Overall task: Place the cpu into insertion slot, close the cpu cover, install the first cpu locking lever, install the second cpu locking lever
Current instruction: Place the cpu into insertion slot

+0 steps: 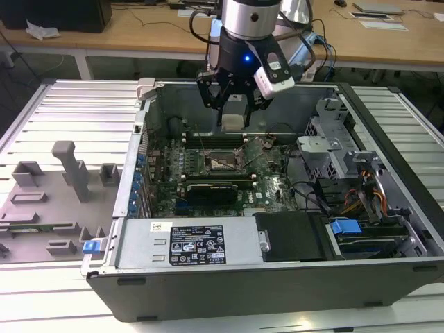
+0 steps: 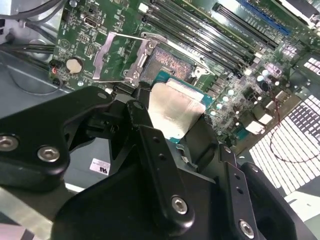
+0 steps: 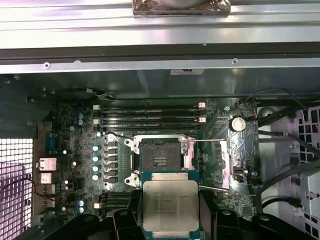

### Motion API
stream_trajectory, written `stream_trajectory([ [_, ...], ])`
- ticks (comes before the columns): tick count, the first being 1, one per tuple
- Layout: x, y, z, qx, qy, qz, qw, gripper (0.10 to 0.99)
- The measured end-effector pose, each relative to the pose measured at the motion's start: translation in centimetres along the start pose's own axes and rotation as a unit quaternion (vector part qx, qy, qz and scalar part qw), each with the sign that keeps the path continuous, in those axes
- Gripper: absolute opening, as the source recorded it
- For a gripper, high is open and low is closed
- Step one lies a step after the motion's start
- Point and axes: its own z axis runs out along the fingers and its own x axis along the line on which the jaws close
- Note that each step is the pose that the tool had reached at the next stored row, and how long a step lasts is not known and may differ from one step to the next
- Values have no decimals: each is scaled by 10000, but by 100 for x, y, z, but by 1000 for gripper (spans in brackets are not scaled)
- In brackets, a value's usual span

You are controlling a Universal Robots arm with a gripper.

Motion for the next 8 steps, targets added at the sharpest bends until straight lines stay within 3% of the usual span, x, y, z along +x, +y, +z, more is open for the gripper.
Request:
stream_trajectory([
  [3,-1,-3,32,-4,-26,301,9995,541],
  [5,-1,-4,49,-9,-51,611,9981,541],
  [8,-1,-6,70,-19,-95,1131,9935,541],
])
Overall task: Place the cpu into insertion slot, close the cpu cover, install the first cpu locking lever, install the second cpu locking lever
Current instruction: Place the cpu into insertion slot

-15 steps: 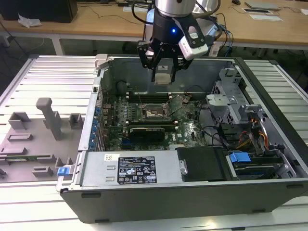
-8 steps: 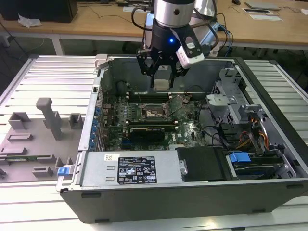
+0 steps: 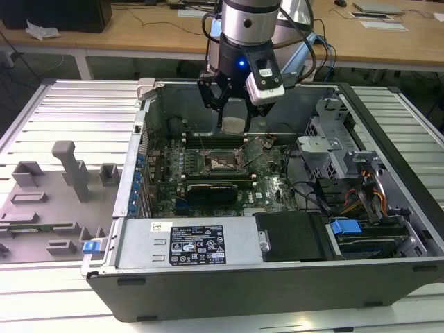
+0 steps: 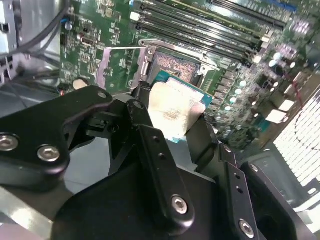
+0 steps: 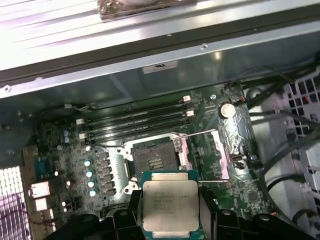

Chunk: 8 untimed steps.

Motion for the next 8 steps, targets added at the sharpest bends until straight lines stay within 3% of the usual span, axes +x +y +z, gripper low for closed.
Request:
stream_trajectory([
  [5,0,-2,19,-11,-47,549,9985,541],
  [8,-1,-3,33,-19,-81,949,9955,541],
])
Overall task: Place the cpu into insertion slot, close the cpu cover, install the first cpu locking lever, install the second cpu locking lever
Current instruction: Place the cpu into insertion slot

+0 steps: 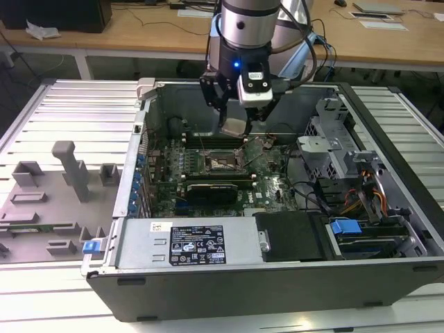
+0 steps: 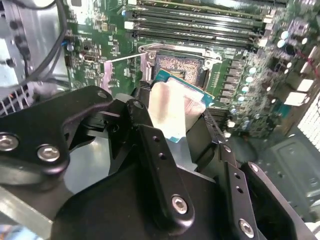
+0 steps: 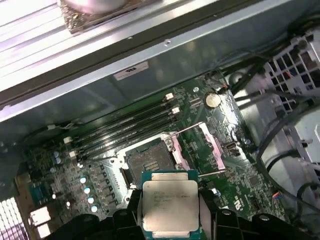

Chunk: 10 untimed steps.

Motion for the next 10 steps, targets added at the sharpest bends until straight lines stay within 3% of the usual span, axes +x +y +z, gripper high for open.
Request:
stream_trajectory([
  [5,-1,-2,19,-10,-46,542,9985,541],
  [7,-1,-3,31,-17,-75,882,9961,541],
  [10,-1,-4,42,-23,-101,1184,9929,541],
])
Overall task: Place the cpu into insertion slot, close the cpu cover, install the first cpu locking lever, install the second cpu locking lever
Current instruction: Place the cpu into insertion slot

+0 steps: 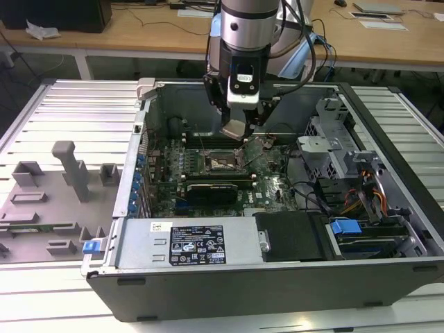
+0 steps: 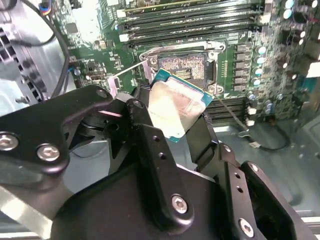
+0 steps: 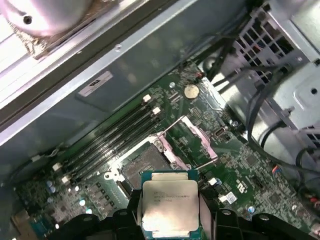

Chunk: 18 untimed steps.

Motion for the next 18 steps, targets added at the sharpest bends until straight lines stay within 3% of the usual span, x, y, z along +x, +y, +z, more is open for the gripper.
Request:
stream_trajectory([
  [3,0,-1,18,-10,-43,505,9987,541],
  [5,-1,-2,24,-13,-59,698,9975,541],
  [7,-1,-3,34,-19,-84,993,9950,541],
  [11,-1,-5,55,-32,-141,1656,9861,541],
  [13,-1,-5,60,-35,-156,1828,9830,541],
  [14,-1,-6,65,-38,-169,1990,9799,541],
  [16,-1,-6,69,-41,-184,2156,9763,541],
  [17,-2,-6,74,-45,-198,2328,9723,541],
  [18,-2,-7,77,-47,-207,2432,9697,541],
])
